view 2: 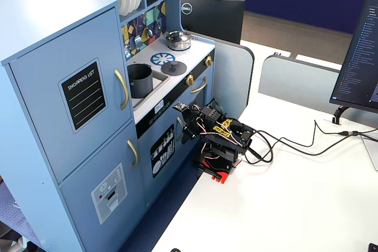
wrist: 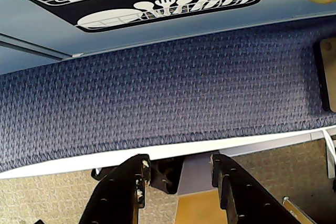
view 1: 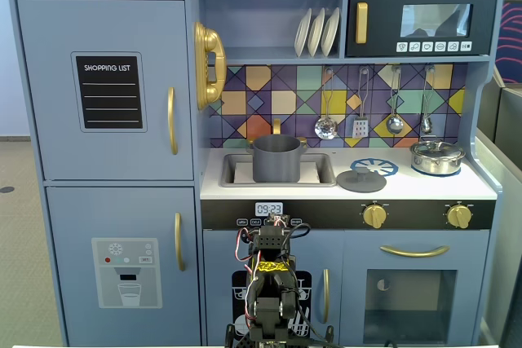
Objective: Pick up the lid from the counter and put it on the gray recipient
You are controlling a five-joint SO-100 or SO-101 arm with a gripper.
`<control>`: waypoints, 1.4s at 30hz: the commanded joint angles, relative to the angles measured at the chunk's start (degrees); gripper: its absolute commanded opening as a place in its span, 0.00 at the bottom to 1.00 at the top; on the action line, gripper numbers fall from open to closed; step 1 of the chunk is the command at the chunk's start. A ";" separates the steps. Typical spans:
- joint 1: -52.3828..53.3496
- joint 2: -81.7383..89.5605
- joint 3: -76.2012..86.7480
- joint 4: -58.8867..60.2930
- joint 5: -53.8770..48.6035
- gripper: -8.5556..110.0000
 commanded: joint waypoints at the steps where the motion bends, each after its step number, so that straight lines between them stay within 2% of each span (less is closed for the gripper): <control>1: 2.90 -0.62 0.00 10.11 -0.09 0.07; 16: 4.13 -0.62 -1.32 10.02 -2.29 0.07; 19: 5.80 -5.54 -11.69 8.61 -2.37 0.07; 24: 13.89 -17.05 -37.27 1.76 -8.09 0.07; 27: 20.57 -19.95 -46.49 -7.12 -9.84 0.07; 29: 25.05 -19.51 -46.93 -17.40 -10.11 0.07; 33: 30.76 -16.08 -36.91 -47.20 -6.59 0.07; 36: 32.26 -15.82 -29.79 -63.37 -4.75 0.08; 39: 34.37 -18.11 -24.35 -74.53 -5.36 0.10; 42: 35.68 -21.18 -23.91 -76.03 -4.75 0.12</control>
